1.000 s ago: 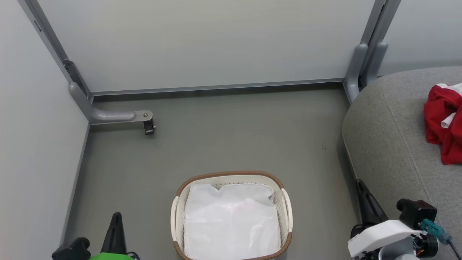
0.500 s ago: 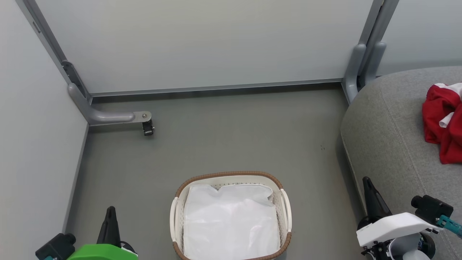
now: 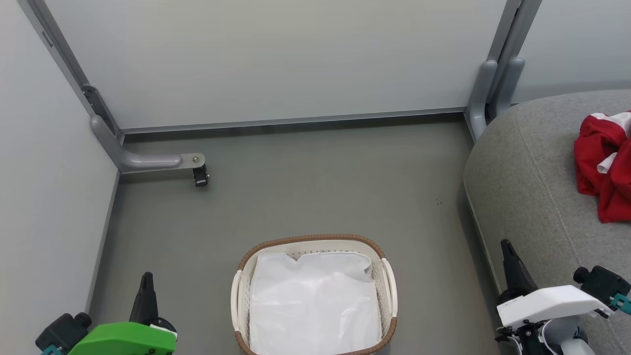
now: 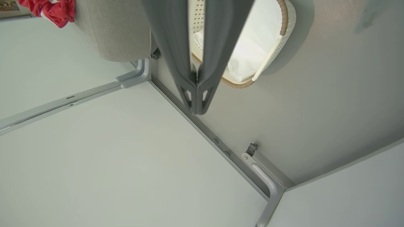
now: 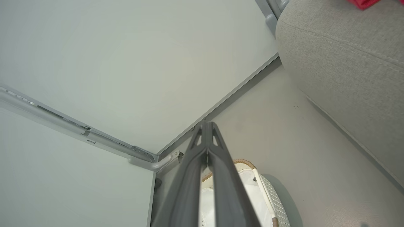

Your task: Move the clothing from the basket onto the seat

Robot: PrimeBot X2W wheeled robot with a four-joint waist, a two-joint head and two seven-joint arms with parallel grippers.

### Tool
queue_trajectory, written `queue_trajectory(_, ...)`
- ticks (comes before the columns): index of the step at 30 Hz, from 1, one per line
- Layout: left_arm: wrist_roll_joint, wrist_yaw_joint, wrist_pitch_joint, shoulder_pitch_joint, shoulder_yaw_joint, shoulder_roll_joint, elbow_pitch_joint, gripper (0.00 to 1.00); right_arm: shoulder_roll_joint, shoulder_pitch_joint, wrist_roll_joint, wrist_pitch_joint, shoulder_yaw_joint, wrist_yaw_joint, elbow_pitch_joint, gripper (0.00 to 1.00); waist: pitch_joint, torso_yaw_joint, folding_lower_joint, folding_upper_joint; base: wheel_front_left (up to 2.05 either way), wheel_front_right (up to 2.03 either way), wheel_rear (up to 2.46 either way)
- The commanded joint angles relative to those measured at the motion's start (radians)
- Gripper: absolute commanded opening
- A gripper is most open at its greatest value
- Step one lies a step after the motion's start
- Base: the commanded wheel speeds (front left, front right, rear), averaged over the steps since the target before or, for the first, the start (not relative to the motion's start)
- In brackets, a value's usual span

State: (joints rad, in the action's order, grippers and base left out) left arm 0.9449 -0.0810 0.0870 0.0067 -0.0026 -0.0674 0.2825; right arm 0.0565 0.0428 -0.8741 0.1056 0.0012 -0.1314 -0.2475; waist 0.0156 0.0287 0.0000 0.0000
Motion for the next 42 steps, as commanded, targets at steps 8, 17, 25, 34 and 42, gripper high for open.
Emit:
queue_trajectory(8,0.106,-0.012,-0.032,-0.04,0.022,0.003,-0.018,0.0,0.011,0.029,-0.119,-0.03,-0.016,0.001,0.011,0.0,-0.001,-0.003,0.0,0.0,0.0,0.0,0.0)
queue_trajectory(17,0.194,-0.019,-0.058,-0.054,0.037,0.005,-0.021,0.0,0.012,0.037,-0.221,-0.057,-0.028,0.001,0.011,0.0,-0.003,-0.006,0.0,0.0,0.0,0.0,0.0)
queue_trajectory(25,0.267,-0.024,-0.08,-0.064,0.051,0.007,-0.024,0.0,0.012,0.041,-0.302,-0.079,-0.038,0.001,0.01,0.0,-0.004,-0.009,0.0,0.0,0.0,0.0,0.0)
queue_trajectory(34,0.343,-0.029,-0.104,-0.076,0.063,0.008,-0.027,0.0,0.012,0.046,-0.389,-0.103,-0.048,0.001,0.009,0.0,-0.005,-0.012,0.0,0.0,0.0,0.0,0.0)
queue_trajectory(42,0.405,-0.035,-0.123,-0.086,0.074,0.01,-0.03,0.0,0.012,0.052,-0.459,-0.123,-0.057,0.001,0.009,0.0,-0.006,-0.014,0.0,0.0,0.0,0.0,0.0)
